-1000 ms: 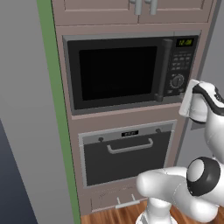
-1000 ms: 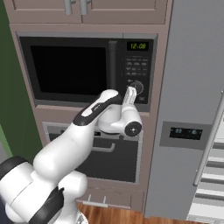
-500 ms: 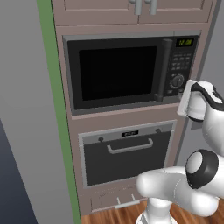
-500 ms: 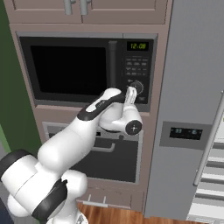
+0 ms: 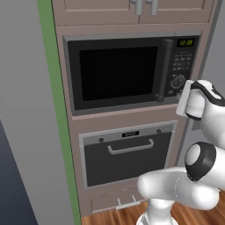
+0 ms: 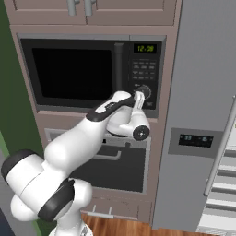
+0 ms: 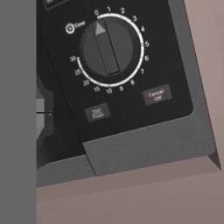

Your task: Transport the fish from the fridge to the microwave and turn on the microwave.

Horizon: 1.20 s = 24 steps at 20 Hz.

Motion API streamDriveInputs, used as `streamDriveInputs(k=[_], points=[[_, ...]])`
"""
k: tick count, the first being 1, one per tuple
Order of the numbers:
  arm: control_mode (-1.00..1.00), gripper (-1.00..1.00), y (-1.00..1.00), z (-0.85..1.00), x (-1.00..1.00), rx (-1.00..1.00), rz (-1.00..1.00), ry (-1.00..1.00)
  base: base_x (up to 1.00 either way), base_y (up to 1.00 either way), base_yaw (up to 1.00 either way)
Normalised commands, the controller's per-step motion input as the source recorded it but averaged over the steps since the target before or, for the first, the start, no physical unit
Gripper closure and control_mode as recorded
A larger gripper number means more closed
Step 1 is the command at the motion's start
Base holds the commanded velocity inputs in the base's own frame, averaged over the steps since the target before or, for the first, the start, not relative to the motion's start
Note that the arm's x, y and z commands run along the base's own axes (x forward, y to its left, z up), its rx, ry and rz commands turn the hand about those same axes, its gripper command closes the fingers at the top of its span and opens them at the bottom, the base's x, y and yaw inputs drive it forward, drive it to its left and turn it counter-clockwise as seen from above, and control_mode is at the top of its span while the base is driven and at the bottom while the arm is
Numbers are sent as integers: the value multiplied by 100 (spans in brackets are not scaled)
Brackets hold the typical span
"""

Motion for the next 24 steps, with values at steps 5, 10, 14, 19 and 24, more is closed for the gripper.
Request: streamDriveInputs(k=[5,10,14,19,24], points=[[-100,100,0,0,15,0,-2,0,0,0,0],[-100,100,0,-2,17,0,-1,0,0,0,0],[-100,100,0,-3,20,0,-2,0,0,0,0],[-100,100,0,-8,18,0,-2,0,0,0,0],[-100,100,0,-16,17,0,-2,0,0,0,0]])
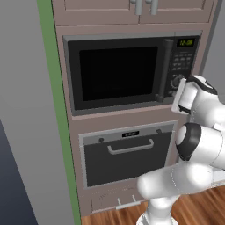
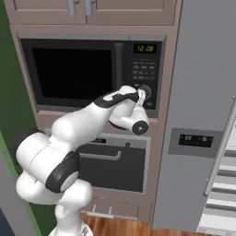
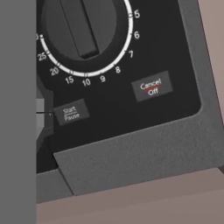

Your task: Transport the fish from the fridge to the microwave and turn on the microwave.

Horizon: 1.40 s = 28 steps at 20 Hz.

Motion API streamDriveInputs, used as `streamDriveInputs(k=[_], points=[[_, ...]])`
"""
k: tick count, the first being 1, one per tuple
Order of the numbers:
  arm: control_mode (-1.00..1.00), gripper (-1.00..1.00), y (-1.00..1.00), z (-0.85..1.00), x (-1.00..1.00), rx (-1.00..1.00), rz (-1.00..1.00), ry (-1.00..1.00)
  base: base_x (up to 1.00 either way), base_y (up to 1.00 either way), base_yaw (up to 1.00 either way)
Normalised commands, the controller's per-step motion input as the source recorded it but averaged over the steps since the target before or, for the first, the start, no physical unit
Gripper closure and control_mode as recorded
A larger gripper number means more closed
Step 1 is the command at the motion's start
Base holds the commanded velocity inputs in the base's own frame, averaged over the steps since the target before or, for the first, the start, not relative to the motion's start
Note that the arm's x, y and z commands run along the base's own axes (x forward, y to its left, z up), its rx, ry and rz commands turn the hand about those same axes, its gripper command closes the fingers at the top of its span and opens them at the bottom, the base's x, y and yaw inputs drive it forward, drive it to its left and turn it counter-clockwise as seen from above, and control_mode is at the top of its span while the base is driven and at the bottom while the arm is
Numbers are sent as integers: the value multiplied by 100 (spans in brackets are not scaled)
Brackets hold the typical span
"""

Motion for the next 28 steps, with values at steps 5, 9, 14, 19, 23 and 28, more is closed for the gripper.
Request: streamDriveInputs(k=[5,9,14,19,23,28], points=[[-100,100,0,-11,17,0,-2,0,0,0,0],[-100,100,0,-7,21,0,-1,0,0,0,0],[-100,100,-1,-4,23,0,-1,0,0,0,0],[-100,100,-6,-3,25,0,-1,0,0,0,0],[-100,100,-10,-1,24,0,0,1,0,0,0],[-100,100,-10,0,8,0,0,1,0,0,0]])
